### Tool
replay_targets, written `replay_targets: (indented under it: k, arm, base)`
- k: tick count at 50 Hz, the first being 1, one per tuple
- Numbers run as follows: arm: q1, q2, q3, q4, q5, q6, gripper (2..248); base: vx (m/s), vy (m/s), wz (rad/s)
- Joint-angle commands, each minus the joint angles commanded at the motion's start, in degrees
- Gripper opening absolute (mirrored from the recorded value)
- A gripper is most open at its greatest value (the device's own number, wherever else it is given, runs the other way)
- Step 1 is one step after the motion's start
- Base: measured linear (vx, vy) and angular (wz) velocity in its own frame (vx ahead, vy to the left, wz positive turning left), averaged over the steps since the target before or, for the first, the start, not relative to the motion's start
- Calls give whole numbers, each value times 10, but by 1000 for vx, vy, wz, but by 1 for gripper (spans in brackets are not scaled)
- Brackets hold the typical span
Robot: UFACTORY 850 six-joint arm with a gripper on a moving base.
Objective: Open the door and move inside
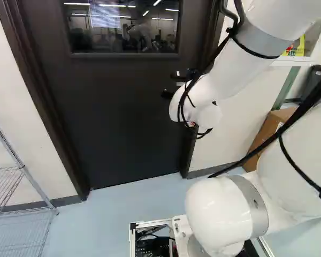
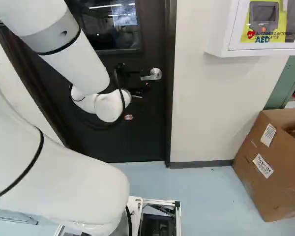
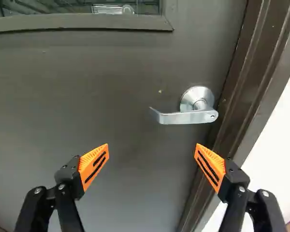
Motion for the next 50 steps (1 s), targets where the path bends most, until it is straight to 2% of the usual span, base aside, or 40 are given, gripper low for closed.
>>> replay_targets:
  k: [25, 50]
  arm:
    - [-4, 4, -30, -13, 0, 0, 247]
    - [-18, -7, -71, -51, 0, 0, 247]
  base:
    - [0, 0, 0]
    - [0, 0, 0]
